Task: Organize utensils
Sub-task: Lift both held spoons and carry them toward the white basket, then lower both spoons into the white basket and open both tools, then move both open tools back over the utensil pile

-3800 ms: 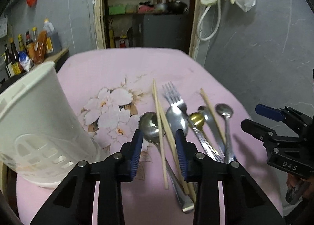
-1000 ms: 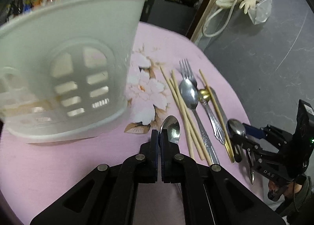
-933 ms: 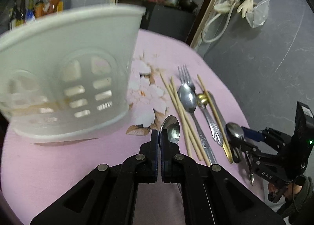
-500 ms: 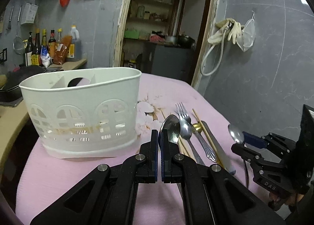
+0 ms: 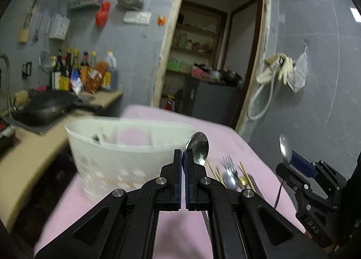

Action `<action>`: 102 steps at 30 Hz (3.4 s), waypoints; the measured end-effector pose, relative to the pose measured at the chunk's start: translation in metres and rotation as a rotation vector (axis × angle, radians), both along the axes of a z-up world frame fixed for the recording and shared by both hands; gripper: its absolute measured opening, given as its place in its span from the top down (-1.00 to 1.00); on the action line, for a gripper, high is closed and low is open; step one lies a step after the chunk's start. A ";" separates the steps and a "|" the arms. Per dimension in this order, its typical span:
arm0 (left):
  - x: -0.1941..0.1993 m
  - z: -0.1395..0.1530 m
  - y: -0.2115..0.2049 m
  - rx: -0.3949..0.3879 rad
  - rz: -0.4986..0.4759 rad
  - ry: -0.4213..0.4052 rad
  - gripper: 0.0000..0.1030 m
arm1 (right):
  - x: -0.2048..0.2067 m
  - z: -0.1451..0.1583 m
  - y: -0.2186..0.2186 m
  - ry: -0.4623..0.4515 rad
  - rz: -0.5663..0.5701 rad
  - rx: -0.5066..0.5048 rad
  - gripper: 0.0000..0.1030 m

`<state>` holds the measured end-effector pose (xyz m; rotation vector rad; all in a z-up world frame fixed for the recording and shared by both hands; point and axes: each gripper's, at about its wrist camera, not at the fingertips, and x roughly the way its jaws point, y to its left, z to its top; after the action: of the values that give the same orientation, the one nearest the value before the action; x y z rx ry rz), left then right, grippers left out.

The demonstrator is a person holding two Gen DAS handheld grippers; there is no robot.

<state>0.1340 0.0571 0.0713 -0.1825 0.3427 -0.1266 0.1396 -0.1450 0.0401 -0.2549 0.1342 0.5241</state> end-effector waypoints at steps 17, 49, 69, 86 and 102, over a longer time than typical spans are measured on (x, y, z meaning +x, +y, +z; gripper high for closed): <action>0.043 0.074 0.111 0.077 0.355 -0.242 0.99 | 0.062 0.084 0.093 -0.204 0.134 0.244 0.46; 0.060 -0.018 0.113 0.061 0.400 -0.214 0.96 | 0.085 0.002 0.143 -0.159 -0.027 0.109 0.37; 0.033 0.011 0.098 -0.075 0.214 -0.158 0.23 | 0.058 0.043 0.081 -0.135 -0.032 0.231 -0.31; 0.006 0.012 -0.006 0.056 0.073 -0.198 -0.86 | 0.021 0.036 -0.025 -0.206 -0.252 0.186 -1.00; 0.046 -0.033 -0.080 0.165 -0.136 0.097 -0.85 | 0.039 -0.001 -0.082 0.021 -0.321 0.082 -1.00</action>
<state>0.1799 -0.0225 0.0386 -0.0016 0.4606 -0.2232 0.1782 -0.2268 0.0391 -0.1440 0.1703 0.2128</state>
